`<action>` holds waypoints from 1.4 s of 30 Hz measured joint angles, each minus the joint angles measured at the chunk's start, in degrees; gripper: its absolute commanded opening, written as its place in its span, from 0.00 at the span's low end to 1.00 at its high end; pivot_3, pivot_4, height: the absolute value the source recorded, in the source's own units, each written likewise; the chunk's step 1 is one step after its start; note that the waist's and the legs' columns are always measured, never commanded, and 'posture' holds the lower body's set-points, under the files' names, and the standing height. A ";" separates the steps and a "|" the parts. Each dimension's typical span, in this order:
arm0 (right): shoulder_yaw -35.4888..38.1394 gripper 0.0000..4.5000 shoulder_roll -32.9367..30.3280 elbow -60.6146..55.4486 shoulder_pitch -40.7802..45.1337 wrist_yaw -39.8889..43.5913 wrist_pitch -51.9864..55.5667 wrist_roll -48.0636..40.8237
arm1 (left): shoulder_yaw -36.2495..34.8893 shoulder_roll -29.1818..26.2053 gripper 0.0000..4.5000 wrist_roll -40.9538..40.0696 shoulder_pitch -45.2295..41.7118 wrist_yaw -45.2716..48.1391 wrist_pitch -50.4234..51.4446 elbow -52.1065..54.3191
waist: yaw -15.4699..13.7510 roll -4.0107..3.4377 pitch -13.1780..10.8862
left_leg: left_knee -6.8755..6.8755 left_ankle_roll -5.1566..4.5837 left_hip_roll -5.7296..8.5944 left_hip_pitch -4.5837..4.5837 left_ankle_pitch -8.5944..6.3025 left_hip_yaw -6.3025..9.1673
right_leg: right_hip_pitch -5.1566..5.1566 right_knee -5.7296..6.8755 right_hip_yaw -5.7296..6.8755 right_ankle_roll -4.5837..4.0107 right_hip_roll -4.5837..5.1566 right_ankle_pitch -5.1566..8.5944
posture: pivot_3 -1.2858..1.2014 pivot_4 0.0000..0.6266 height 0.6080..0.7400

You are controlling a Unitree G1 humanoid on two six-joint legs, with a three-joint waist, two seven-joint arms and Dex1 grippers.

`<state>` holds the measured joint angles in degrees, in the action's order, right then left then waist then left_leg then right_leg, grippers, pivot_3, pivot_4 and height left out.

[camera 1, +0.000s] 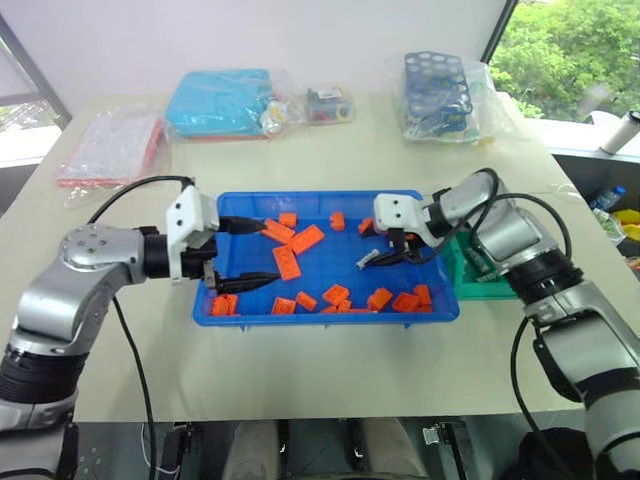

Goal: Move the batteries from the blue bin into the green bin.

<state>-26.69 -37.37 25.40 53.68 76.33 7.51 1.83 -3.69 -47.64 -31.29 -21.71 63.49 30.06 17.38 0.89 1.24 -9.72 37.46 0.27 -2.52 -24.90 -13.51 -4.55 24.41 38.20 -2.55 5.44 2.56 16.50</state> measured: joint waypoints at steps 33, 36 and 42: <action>42.12 0.01 -7.14 -40.06 -19.26 -21.01 56.29 -22.72 | 1.43 0.96 1.00 0.70 -2.94 0.74 -1.13 -5.03 | -1.54 0.03 0.02 | 0.04 -0.01 0.09 0.01 -0.01 -0.03 | -0.11 -0.03 0.05 -0.02 0.10 0.00 | 0.52 0.24 1.00; 46.03 0.01 -12.83 -42.62 -27.42 -22.57 56.08 -22.68 | 2.47 1.54 1.00 1.34 -3.89 1.30 -1.92 -6.95 | -1.21 0.03 0.03 | 0.02 -0.02 0.13 0.02 -0.01 -0.01 | -0.10 -0.04 0.04 -0.01 0.01 0.00 | 0.52 0.24 1.00; 48.66 0.45 -14.08 -43.44 -38.16 -27.00 54.07 -22.39 | 2.98 2.09 1.00 1.91 -6.39 2.61 -2.33 -9.69 | -0.05 0.01 0.04 | -0.01 -0.02 0.12 0.04 -0.01 0.03 | -0.10 -0.02 0.00 0.00 -0.03 0.00 | 0.52 0.24 1.00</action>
<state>21.97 -51.45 -18.04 15.53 49.33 61.58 -20.57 -0.72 -45.56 -29.38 -28.10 66.10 27.73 7.69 0.84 1.25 -9.68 37.45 0.25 -2.40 -24.85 -13.52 -4.52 24.31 38.18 -2.54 5.45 2.52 16.50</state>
